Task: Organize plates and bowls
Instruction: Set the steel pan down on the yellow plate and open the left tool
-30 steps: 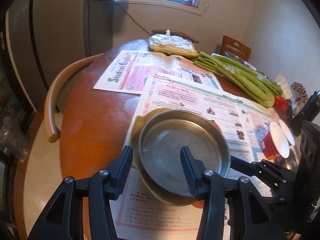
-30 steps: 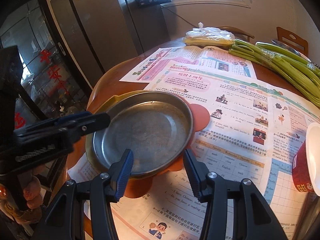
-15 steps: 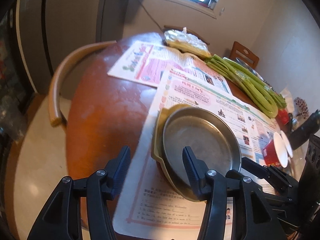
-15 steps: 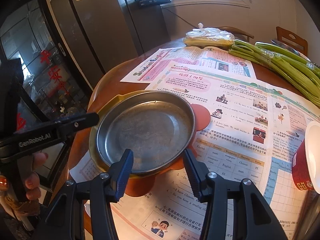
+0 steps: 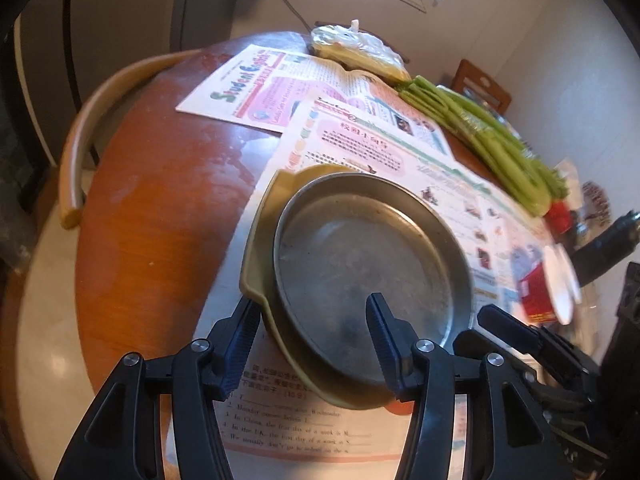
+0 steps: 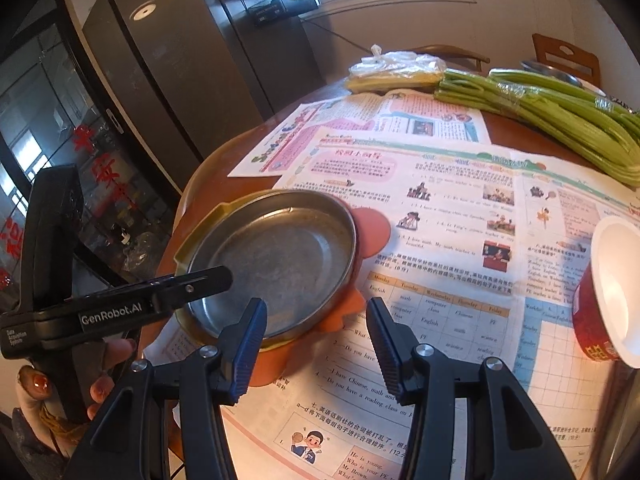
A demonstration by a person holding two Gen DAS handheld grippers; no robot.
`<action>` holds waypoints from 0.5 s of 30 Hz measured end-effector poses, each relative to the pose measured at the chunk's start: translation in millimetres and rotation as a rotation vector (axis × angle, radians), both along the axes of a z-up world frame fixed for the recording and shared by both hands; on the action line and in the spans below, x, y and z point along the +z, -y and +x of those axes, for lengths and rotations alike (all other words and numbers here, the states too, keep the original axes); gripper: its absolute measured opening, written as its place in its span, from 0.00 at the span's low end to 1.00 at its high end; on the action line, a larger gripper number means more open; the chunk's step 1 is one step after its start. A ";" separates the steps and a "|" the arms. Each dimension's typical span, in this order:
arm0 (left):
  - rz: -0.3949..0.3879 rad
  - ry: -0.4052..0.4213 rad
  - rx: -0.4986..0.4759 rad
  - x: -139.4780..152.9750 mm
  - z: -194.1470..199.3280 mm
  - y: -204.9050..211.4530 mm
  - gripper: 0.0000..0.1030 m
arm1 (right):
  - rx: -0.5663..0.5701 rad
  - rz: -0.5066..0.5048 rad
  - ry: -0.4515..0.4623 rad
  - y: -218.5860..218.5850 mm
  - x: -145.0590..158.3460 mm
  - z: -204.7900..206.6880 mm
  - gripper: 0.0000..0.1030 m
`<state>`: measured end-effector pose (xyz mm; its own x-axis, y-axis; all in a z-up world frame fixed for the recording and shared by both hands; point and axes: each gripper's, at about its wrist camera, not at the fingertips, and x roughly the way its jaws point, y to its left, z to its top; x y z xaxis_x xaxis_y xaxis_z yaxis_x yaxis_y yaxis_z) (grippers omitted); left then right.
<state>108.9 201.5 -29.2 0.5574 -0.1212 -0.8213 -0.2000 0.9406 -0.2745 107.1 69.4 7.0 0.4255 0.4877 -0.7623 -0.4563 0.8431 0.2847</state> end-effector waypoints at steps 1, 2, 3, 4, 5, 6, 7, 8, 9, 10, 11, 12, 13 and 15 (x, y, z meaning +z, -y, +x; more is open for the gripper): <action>0.016 0.003 0.000 0.6 0.2 2.2 0.55 | 0.005 -0.003 -0.005 -1.2 -2.3 0.1 0.51; 0.025 0.002 -0.004 0.7 1.2 4.6 0.55 | 0.010 -0.001 -0.008 -1.6 -3.8 0.4 0.51; 0.026 0.000 -0.007 0.4 2.3 5.8 0.55 | 0.012 -0.003 -0.013 -1.6 -4.8 0.6 0.51; 0.026 -0.002 -0.009 0.1 4.5 8.9 0.55 | 0.012 -0.005 -0.013 -1.1 -5.4 0.4 0.51; 0.032 -0.002 -0.015 0.6 6.6 11.2 0.55 | 0.012 -0.009 -0.012 -0.6 -6.1 1.2 0.51; 0.033 -0.001 -0.021 0.9 8.0 12.7 0.55 | 0.010 -0.012 -0.012 -0.1 -6.6 2.2 0.51; 0.025 -0.001 -0.028 0.9 11.6 16.5 0.55 | 0.010 -0.013 -0.014 0.5 -7.0 3.1 0.51; 0.021 -0.002 -0.029 0.8 14.6 19.1 0.55 | 0.011 -0.014 -0.016 1.5 -7.2 4.4 0.51; 0.025 -0.002 -0.032 0.8 18.3 22.3 0.55 | 0.009 -0.013 -0.017 2.7 -7.2 5.5 0.51; 0.027 -0.004 -0.035 0.9 20.8 24.4 0.55 | 0.006 -0.012 -0.013 4.2 -6.7 6.6 0.51; 0.035 -0.006 -0.037 1.2 25.2 28.8 0.55 | 0.006 -0.009 -0.011 6.4 -6.5 8.8 0.51; 0.040 -0.007 -0.041 1.4 27.1 31.3 0.55 | -0.001 -0.008 -0.009 8.9 -6.2 10.5 0.51; 0.045 -0.009 -0.046 1.5 30.2 34.5 0.55 | -0.006 -0.006 -0.007 10.9 -6.2 12.0 0.51; 0.053 -0.010 -0.055 2.8 37.4 41.2 0.55 | -0.018 -0.002 -0.003 16.8 -6.6 16.4 0.51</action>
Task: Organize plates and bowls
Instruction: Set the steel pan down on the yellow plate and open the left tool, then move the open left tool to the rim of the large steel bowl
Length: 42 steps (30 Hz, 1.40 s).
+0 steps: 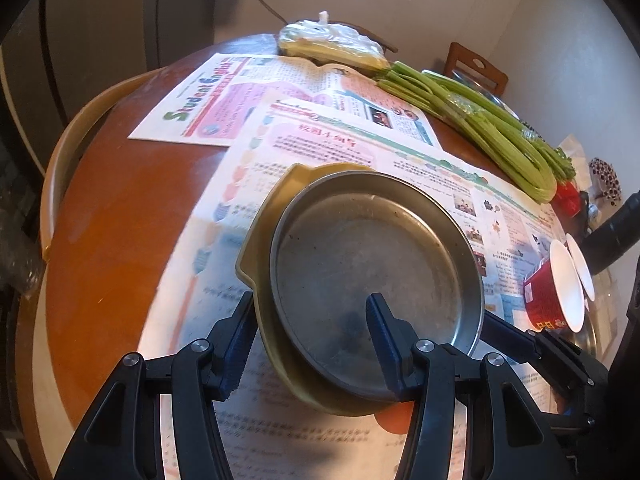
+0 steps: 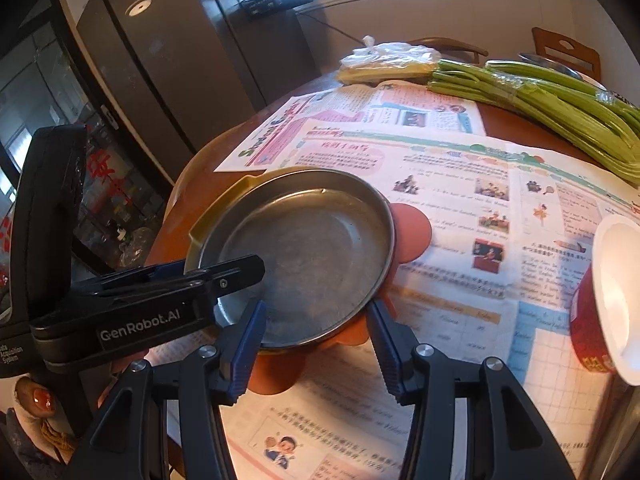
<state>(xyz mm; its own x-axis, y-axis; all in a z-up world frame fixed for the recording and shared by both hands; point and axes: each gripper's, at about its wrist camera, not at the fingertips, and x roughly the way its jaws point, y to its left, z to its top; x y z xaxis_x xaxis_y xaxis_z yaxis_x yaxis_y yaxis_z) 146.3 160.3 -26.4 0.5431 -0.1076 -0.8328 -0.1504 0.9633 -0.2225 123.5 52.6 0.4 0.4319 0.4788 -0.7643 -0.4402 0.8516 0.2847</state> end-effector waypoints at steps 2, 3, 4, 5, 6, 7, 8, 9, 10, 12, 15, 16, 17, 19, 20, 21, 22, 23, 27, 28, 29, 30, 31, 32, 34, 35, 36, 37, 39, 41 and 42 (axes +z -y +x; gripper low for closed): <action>0.006 -0.001 -0.004 0.0 5.6 6.1 0.55 | -0.012 -0.005 -0.001 5.0 -0.2 4.4 0.51; 0.017 -0.003 -0.006 -0.1 9.2 10.7 0.55 | -0.013 -0.011 0.000 7.2 -0.1 6.3 0.51; 0.021 -0.004 -0.013 -0.5 12.5 14.5 0.55 | -0.014 -0.017 0.002 8.9 0.4 7.8 0.51; 0.018 -0.006 -0.019 -0.8 14.8 17.7 0.55 | -0.018 -0.020 0.003 10.9 1.0 9.0 0.51; 0.014 -0.007 -0.022 -1.2 18.0 21.4 0.55 | -0.025 -0.025 0.005 14.0 1.8 10.1 0.51; 0.015 -0.005 -0.025 -1.2 19.9 23.4 0.55 | -0.029 -0.031 0.010 16.7 2.6 10.8 0.51; 0.016 -0.003 -0.033 -1.1 23.6 28.2 0.55 | -0.033 -0.039 0.018 19.8 3.3 11.7 0.51; 0.015 -0.004 -0.036 -1.3 26.0 31.4 0.55 | -0.038 -0.042 0.022 22.4 3.4 12.8 0.51; 0.017 -0.004 -0.035 -1.6 27.5 34.1 0.55 | -0.048 -0.046 0.023 26.0 3.0 14.4 0.51; 0.039 -0.007 -0.030 -1.6 29.7 39.6 0.55 | -0.054 -0.044 0.025 31.7 2.6 16.4 0.51; 0.034 -0.004 -0.020 -0.3 28.2 38.6 0.55 | -0.075 -0.046 0.054 39.6 6.0 14.4 0.51; 0.029 0.005 -0.015 1.1 26.7 37.1 0.55 | -0.086 -0.046 0.075 42.9 8.9 12.6 0.51; 0.025 0.016 -0.006 3.1 25.4 34.9 0.55 | -0.096 -0.041 0.095 46.1 12.1 10.7 0.51; 0.023 0.027 0.016 6.0 24.9 31.1 0.55 | -0.107 -0.029 0.119 50.5 17.8 8.6 0.51; 0.025 0.041 0.030 8.8 23.5 29.1 0.55 | -0.104 -0.027 0.128 52.9 21.8 7.3 0.51; 0.029 0.055 0.046 11.9 21.0 27.4 0.55 | -0.101 -0.023 0.136 54.5 25.0 6.3 0.51; 0.032 0.066 0.059 14.9 17.7 26.1 0.55 | -0.110 -0.021 0.155 58.3 29.5 3.8 0.51; 0.032 0.077 0.066 17.6 15.1 25.5 0.55 | -0.118 -0.023 0.174 62.0 33.5 1.0 0.51; 0.046 0.142 0.089 32.8 -7.4 28.6 0.56 | -0.161 -0.037 0.239 78.4 46.7 -9.6 0.52; 0.045 0.149 0.084 35.0 -10.1 29.7 0.56 | -0.170 -0.031 0.245 83.1 49.3 -11.9 0.53; 0.042 0.156 0.077 38.4 -14.3 32.6 0.56 | -0.177 -0.023 0.247 87.6 51.9 -14.0 0.53; 0.040 0.163 0.073 41.2 -17.0 35.2 0.56 | -0.181 -0.018 0.251 91.1 54.7 -15.7 0.54; 0.039 0.172 0.066 45.5 -20.5 39.1 0.56 | -0.182 -0.014 0.255 94.1 57.0 -17.2 0.54; 0.039 0.178 0.063 48.0 -22.5 41.7 0.56 | -0.186 -0.011 0.261 98.1 59.9 -19.7 0.54; 0.039 0.194 0.057 54.3 -28.0 48.6 0.56 | -0.195 -0.001 0.278 106.0 65.4 -24.7 0.54; 0.037 0.198 0.052 56.3 -30.5 51.6 0.56 | -0.202 0.003 0.283 110.4 67.5 -26.6 0.55; 0.030 0.203 0.047 58.5 -33.8 55.4 0.56 | -0.206 0.007 0.283 113.0 68.7 -27.6 0.55; 0.026 0.205 0.041 59.9 -36.5 59.4 0.56 | -0.212 0.015 0.279 118.0 70.0 -29.5 0.55; 0.029 0.211 0.021 63.1 -42.1 70.5 0.56 | -0.228 0.019 0.282 126.9 72.9 -35.4 0.55; 0.036 0.212 -0.017 66.3 -47.3 83.8 0.56 | -0.246 0.016 0.301 136.0 77.4 -44.3 0.55; 0.036 0.218 -0.041 69.0 -50.9 92.7 0.56 | -0.249 0.013 0.308 138.9 79.2 -47.7 0.56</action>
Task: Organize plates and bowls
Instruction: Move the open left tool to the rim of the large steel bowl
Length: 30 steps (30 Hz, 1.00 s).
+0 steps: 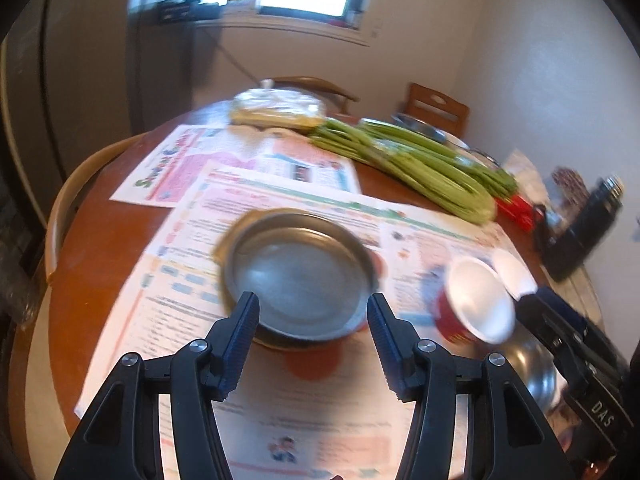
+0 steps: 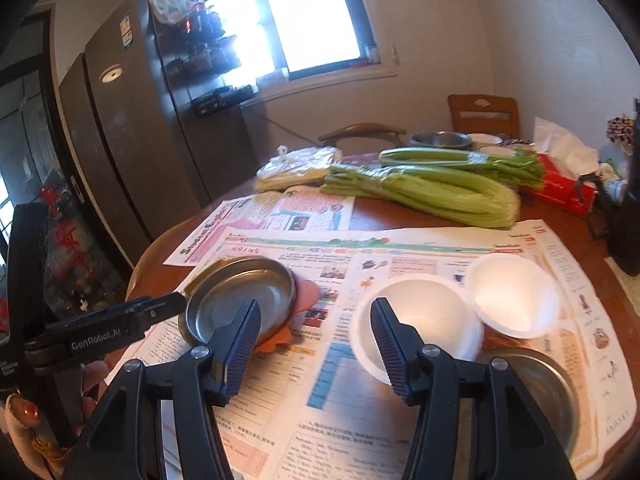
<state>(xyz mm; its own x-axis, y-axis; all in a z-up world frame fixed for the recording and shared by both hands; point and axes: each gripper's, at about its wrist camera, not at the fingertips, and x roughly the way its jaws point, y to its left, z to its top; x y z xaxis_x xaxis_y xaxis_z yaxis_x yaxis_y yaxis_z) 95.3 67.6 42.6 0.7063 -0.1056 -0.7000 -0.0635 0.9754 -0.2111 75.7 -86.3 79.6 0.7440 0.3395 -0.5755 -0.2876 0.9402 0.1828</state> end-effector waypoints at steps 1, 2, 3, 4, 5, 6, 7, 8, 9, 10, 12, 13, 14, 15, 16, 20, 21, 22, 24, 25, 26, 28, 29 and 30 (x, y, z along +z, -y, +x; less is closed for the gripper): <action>0.002 0.007 -0.022 3.1 -3.9 8.2 0.56 | -0.002 0.000 0.006 4.2 2.4 -4.1 0.56; 0.003 0.015 -0.038 5.8 -6.3 14.6 0.56 | -0.006 0.003 0.009 7.8 4.3 -7.2 0.56; 0.005 0.021 -0.052 9.0 -8.7 22.6 0.56 | -0.014 0.012 0.016 14.8 7.5 -11.7 0.56; 0.008 0.026 -0.064 11.9 -10.4 29.0 0.56 | -0.024 0.012 0.026 19.4 10.4 -15.1 0.56; 0.008 0.031 -0.069 13.8 -11.6 34.0 0.56 | -0.035 0.008 0.036 24.1 12.8 -17.6 0.57; 0.010 0.034 -0.077 15.8 -13.6 39.6 0.56 | -0.053 0.004 0.044 29.8 15.9 -20.2 0.57; 0.018 0.036 -0.092 17.9 -15.2 47.3 0.56 | -0.069 -0.002 0.055 35.5 19.3 -23.1 0.57; 0.019 0.036 -0.097 19.1 -16.1 52.9 0.56 | -0.078 -0.006 0.065 39.9 22.3 -25.6 0.57; 0.019 0.037 -0.110 20.4 -17.5 57.9 0.57 | -0.089 -0.007 0.072 45.2 24.9 -28.1 0.58; 0.017 0.040 -0.122 21.6 -19.4 62.7 0.57 | -0.103 -0.007 0.078 50.1 27.5 -29.9 0.58; 0.014 0.041 -0.139 23.9 -22.1 70.7 0.57 | -0.117 0.000 0.082 58.9 31.0 -32.5 0.58; 0.016 0.047 -0.145 26.4 -23.6 75.1 0.57 | -0.124 0.001 0.083 63.6 33.1 -34.1 0.58; 0.015 0.051 -0.149 29.0 -24.4 78.0 0.57 | -0.132 0.005 0.084 69.2 34.9 -36.1 0.58; 0.016 0.055 -0.157 30.8 -24.9 80.8 0.57 | -0.145 0.011 0.086 75.6 37.1 -38.5 0.58; 0.018 0.056 -0.160 31.9 -25.2 82.6 0.57 | -0.152 0.011 0.086 79.7 38.5 -39.9 0.58; 0.023 0.056 -0.185 34.8 -26.2 95.8 0.57 | -0.163 0.009 0.072 94.5 38.7 -44.0 0.59; 0.024 0.056 -0.196 35.1 -26.3 99.9 0.57 | -0.171 0.002 0.062 99.4 37.0 -43.6 0.60; 0.025 0.056 -0.202 35.1 -25.8 103.5 0.57 | -0.179 -0.003 0.053 102.8 35.1 -43.2 0.60; 0.031 0.053 -0.220 34.4 -25.9 111.6 0.57 | -0.204 -0.008 0.037 113.9 30.7 -43.5 0.60; 0.030 0.049 -0.229 34.0 -25.5 116.8 0.57 | -0.213 -0.004 0.031 118.9 29.1 -43.6 0.60; 0.026 0.043 -0.235 33.2 -24.9 120.1 0.57 | -0.223 -0.002 0.026 124.5 27.9 -44.3 0.60; 0.028 0.038 -0.249 32.7 -25.0 126.5 0.57 | -0.241 0.003 0.018 136.0 26.8 -46.6 0.60; 0.033 0.037 -0.252 32.9 -25.2 129.5 0.57 | -0.248 0.005 0.018 140.9 26.0 -47.9 0.60; 0.039 0.036 -0.256 32.9 -25.5 133.2 0.57 | -0.254 0.009 0.017 146.1 26.1 -48.9 0.60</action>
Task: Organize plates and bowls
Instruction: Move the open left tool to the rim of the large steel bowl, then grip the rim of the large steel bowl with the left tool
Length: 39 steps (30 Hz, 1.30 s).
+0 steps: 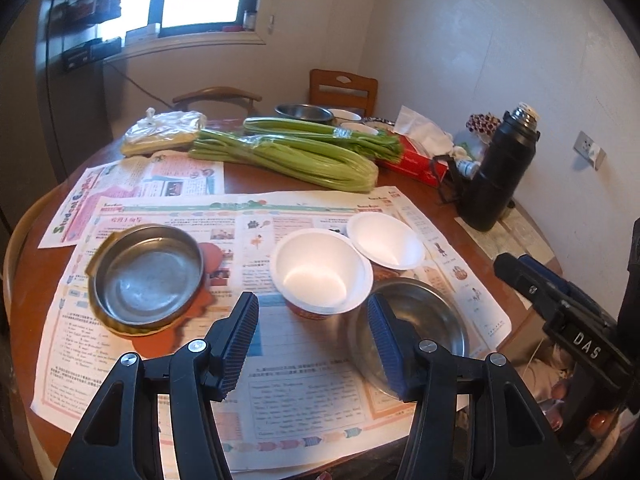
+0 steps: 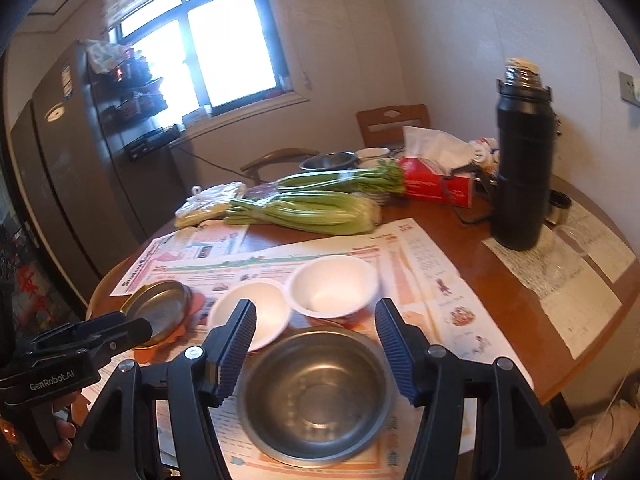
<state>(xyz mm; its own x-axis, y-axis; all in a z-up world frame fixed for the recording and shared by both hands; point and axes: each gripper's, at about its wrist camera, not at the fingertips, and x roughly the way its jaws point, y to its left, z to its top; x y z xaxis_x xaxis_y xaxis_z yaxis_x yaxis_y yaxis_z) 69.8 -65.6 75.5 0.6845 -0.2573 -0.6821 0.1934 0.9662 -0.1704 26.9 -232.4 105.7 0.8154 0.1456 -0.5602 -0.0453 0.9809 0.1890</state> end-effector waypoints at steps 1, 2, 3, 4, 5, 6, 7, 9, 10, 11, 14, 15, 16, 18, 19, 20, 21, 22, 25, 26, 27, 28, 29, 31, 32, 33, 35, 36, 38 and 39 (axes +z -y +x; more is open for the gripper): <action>0.002 0.000 -0.003 0.1 -0.5 3.0 0.57 | -0.010 0.001 -0.002 4.5 0.4 -1.4 0.60; 0.003 -0.002 -0.005 -0.1 -0.5 5.1 0.57 | -0.019 -0.001 -0.001 8.3 0.6 -2.8 0.60; 0.006 -0.004 -0.009 -0.6 -0.7 7.0 0.57 | -0.023 0.000 0.000 11.3 0.8 -3.9 0.60; 0.010 -0.008 -0.012 -1.1 -0.4 9.4 0.57 | -0.032 0.001 0.002 16.0 0.8 -6.6 0.60; 0.009 -0.009 -0.013 -1.8 0.0 12.1 0.57 | -0.042 0.000 0.002 19.9 0.5 -8.6 0.60; 0.007 -0.012 -0.020 -2.7 1.3 15.1 0.57 | -0.044 -0.005 -0.002 23.5 -0.3 -10.6 0.60; 0.006 -0.018 -0.023 -4.6 2.7 17.9 0.58 | -0.042 -0.010 -0.012 25.8 -1.6 -10.3 0.60; 0.009 -0.030 -0.030 -9.3 5.3 22.6 0.58 | -0.044 -0.012 -0.037 31.7 -6.4 -9.7 0.60; 0.010 -0.046 -0.038 -14.1 7.6 26.2 0.58 | -0.051 -0.014 -0.050 34.5 -9.7 -9.6 0.60; 0.009 -0.058 -0.041 -18.0 9.4 28.7 0.58 | -0.054 -0.015 -0.059 36.0 -12.1 -9.3 0.60; 0.011 -0.090 -0.056 -29.8 13.4 36.9 0.58 | -0.039 -0.003 -0.101 38.8 -23.7 -8.1 0.60; 0.007 -0.102 -0.065 -34.6 14.6 39.9 0.58 | -0.030 0.002 -0.111 38.2 -27.0 -7.7 0.60; 0.005 -0.112 -0.073 -39.1 15.7 42.3 0.58 | -0.026 0.001 -0.120 37.2 -31.0 -8.1 0.60; 0.004 -0.134 -0.080 -47.7 19.4 46.0 0.58 | -0.010 -0.006 -0.133 35.2 -40.1 -7.0 0.60; 0.006 -0.152 -0.077 -54.0 22.3 47.8 0.58 | -0.007 -0.007 -0.137 34.7 -42.8 -5.7 0.60; 0.009 -0.162 -0.080 -58.0 24.3 49.1 0.58 | -0.004 -0.006 -0.148 34.7 -47.8 -3.4 0.60; 0.010 -0.175 -0.083 -62.8 26.3 50.5 0.58 | -0.001 -0.003 -0.157 35.5 -51.1 -1.5 0.60; 0.012 -0.181 -0.086 -64.8 27.5 51.2 0.58 | 0.002 -0.002 -0.166 35.7 -55.1 0.8 0.60; 0.017 -0.192 -0.102 -72.8 31.6 55.3 0.58 | 0.005 0.002 -0.198 36.2 -67.1 8.0 0.60; 0.017 -0.201 -0.105 -77.0 34.1 56.3 0.58 | 0.011 0.006 -0.211 35.9 -72.0 10.9 0.60; 0.018 -0.210 -0.106 -81.2 36.5 57.0 0.58 | 0.012 0.005 -0.220 35.7 -75.4 12.7 0.60; 0.017 -0.219 -0.105 -85.1 38.7 57.5 0.58 | 0.013 0.000 -0.227 35.0 -79.1 14.3 0.60; 0.016 -0.228 -0.101 -88.9 40.6 57.3 0.58 | 0.015 -0.002 -0.233 33.7 -82.3 16.0 0.60; 0.019 -0.237 -0.099 -95.6 43.9 56.3 0.58 | 0.015 -0.012 -0.246 30.6 -89.9 19.2 0.60; 0.027 -0.239 -0.093 -98.8 45.7 56.5 0.58 | 0.020 -0.017 -0.254 28.1 -94.5 20.9 0.60; 0.032 -0.241 -0.090 -100.5 46.8 56.4 0.58 | 0.025 -0.022 -0.261 25.3 -98.9 22.7 0.60; 0.040 -0.253 -0.084 -106.7 50.7 56.9 0.58 | 0.032 -0.026 -0.272 21.6 -105.6 25.2 0.60; 0.039 -0.258 -0.085 -108.1 51.2 56.7 0.58 | 0.038 -0.034 -0.278 18.3 -109.3 26.3 0.60; 0.037 -0.259 -0.092 -110.7 51.6 58.5 0.58 | 0.045 -0.046 -0.274 14.6 -112.7 27.5 0.60; 0.040 -0.261 -0.092 -111.8 51.7 58.9 0.58 | 0.050 -0.051 -0.269 12.8 -113.6 27.2 0.60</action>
<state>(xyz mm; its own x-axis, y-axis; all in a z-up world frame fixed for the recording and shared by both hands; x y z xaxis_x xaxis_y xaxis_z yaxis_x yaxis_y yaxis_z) 121.6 -124.5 -36.3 0.4589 -0.2798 -0.8433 0.2349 0.9536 -0.1885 54.1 -245.2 -7.9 0.6287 0.1479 -0.7635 -0.0484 0.9873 0.1514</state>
